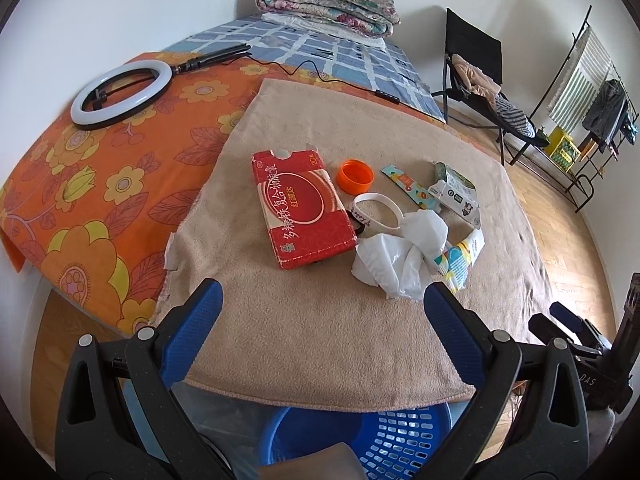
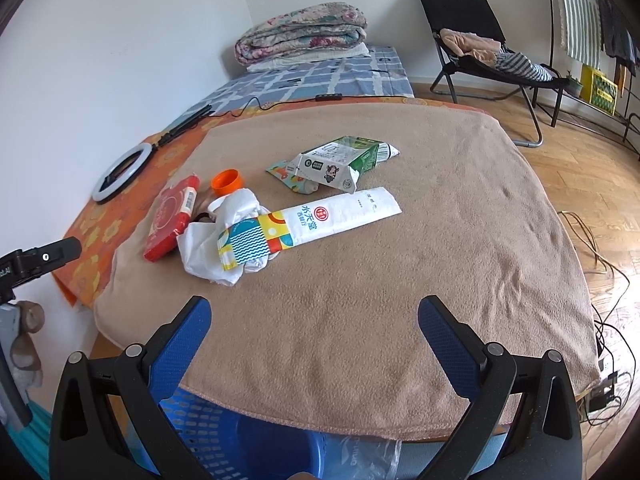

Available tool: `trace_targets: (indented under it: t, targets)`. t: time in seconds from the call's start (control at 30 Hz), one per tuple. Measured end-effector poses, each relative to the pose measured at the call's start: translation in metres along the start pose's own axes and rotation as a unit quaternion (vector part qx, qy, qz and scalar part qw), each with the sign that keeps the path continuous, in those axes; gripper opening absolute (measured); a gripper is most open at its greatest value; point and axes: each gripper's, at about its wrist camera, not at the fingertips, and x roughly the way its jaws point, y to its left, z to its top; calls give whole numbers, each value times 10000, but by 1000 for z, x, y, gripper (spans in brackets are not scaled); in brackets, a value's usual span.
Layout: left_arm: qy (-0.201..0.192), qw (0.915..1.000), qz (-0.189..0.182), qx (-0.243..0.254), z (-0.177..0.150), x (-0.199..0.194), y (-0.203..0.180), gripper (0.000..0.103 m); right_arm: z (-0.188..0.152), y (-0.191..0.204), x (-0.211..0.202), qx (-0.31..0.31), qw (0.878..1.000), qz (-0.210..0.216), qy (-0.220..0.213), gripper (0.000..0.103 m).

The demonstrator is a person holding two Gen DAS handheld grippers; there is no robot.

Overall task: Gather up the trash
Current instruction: 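Grasp the red medicine box with the left tool while the right tool grasps the white wipe pack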

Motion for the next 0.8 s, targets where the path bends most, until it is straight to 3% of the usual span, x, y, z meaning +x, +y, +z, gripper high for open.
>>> trace_targets:
  t: [0.4, 0.8]
  targets:
    - [455, 9970, -163, -604, 51, 67, 17, 102, 40, -19, 55, 659, 9963, 211, 511, 102]
    - [854, 9931, -173, -781, 75, 118, 25, 102, 48, -57, 110, 2124, 9682, 726, 1101, 101]
